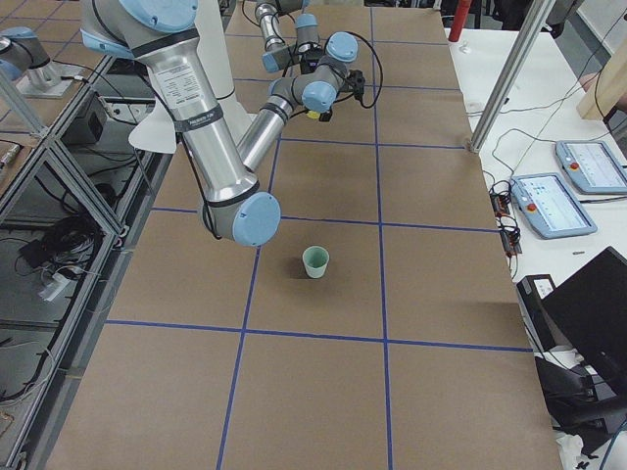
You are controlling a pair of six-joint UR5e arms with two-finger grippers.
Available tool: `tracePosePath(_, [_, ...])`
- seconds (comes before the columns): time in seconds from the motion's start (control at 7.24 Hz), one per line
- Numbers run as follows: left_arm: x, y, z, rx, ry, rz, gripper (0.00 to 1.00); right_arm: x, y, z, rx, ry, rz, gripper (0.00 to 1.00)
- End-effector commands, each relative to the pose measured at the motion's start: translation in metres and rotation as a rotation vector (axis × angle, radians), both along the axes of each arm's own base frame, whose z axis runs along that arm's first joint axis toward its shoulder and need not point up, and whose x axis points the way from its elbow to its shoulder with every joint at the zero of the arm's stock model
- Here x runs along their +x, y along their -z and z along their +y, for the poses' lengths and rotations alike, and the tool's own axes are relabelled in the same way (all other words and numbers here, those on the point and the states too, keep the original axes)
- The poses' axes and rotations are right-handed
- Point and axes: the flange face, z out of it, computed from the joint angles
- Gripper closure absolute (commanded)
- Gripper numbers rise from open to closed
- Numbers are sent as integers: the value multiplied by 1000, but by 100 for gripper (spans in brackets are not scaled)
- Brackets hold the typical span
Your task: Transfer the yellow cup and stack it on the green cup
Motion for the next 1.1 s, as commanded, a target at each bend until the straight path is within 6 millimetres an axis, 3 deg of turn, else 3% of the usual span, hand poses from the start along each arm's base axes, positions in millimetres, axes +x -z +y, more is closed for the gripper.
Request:
tracePosePath(0.0, [1,3,-1,0,2,2,100,-4,-4,4,-5,11,5,28])
tracePosePath(0.14, [1,3,-1,0,2,2,100,-4,-4,4,-5,11,5,44])
tracePosePath(0.41, [1,4,-1,1,2,3,100,-4,-4,4,-6,11,5,91])
tracePosePath(0.55, [2,4,-1,-1,2,4,100,-4,-4,4,-7,12,5,100])
tracePosePath(0.69, [3,4,-1,-8,2,2,82,-3,-3,5,-8,16,1,100])
tracePosePath(0.83, [5,8,-2,-20,6,-14,53,0,-2,6,-6,14,-1,100])
tracePosePath(0.97, [5,8,-2,-23,5,-12,31,6,-4,9,-5,11,-4,100])
